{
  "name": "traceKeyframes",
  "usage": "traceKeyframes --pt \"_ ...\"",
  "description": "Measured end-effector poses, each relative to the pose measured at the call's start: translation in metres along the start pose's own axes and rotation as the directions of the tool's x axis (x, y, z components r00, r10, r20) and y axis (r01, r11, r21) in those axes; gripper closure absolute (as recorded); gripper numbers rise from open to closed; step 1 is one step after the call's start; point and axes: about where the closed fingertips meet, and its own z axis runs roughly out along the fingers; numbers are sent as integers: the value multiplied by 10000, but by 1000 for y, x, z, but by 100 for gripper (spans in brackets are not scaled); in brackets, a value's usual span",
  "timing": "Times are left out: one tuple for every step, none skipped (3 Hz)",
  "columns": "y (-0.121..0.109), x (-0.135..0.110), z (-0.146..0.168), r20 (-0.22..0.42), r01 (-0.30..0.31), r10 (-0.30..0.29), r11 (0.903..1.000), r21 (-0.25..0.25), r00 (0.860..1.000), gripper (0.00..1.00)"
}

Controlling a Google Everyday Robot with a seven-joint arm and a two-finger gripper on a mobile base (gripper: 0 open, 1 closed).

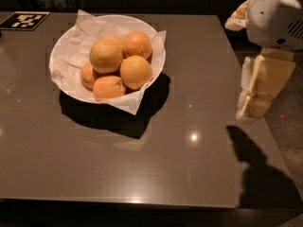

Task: Pick orange from white bowl

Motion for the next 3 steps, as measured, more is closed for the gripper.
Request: traceKeyframes --pt "-5 -20 4 414 35 -40 9999 115 9991 0" --pt "-43 -98 30 520 174 -183 9997 180 9985 0" --pt "-43 -103 25 608 229 -250 9992 337 9978 0"
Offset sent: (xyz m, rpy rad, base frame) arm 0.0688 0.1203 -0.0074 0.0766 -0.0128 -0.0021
